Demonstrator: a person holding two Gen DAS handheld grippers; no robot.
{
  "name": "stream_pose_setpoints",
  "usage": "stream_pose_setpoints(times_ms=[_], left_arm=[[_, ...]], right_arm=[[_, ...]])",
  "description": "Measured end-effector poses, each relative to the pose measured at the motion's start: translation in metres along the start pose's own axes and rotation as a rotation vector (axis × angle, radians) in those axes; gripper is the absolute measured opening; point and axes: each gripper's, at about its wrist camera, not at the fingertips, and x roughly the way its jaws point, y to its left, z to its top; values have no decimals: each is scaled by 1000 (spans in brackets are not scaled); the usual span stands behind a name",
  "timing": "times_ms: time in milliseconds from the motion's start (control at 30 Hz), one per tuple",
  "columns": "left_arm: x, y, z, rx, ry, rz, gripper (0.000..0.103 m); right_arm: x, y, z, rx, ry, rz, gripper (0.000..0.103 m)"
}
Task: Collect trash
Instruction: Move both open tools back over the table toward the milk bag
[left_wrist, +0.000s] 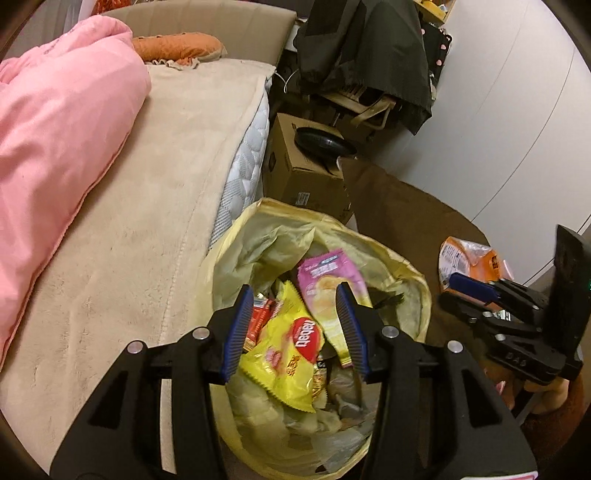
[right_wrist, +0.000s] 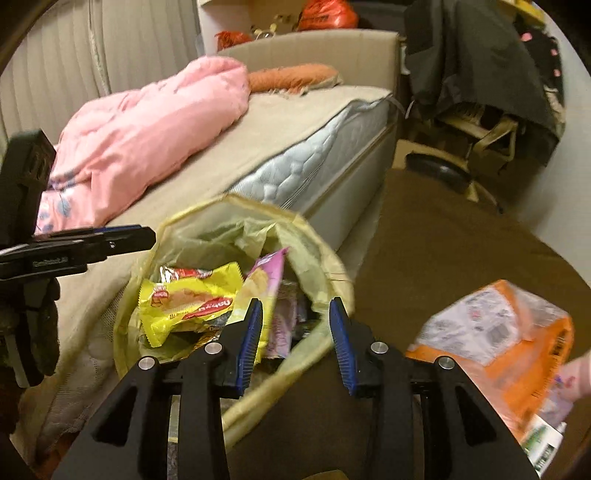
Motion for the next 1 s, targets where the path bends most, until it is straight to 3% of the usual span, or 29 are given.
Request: stream_pose_setpoints(times_ms=[167,333,600,800,1000], left_arm=[[-5,-34,-4,61,-35,-38,44],[4,-83,-11,140,-34,-121,44],[33,-153,-25,252,6,-237,44],[65,-186,-19,231,32,-294,44],[80,-206,-23,251,43,-280,45]], right_arm=[[-46,-31,-11,55,-73,-66,45],[-89,-71,-36,118,-124,-159,45],[-132,-133,-89,198,-132,-280,55],[-131,-156,-114,192,-110,-268,62],[-102,-171,-119,153,-38,-247,62]])
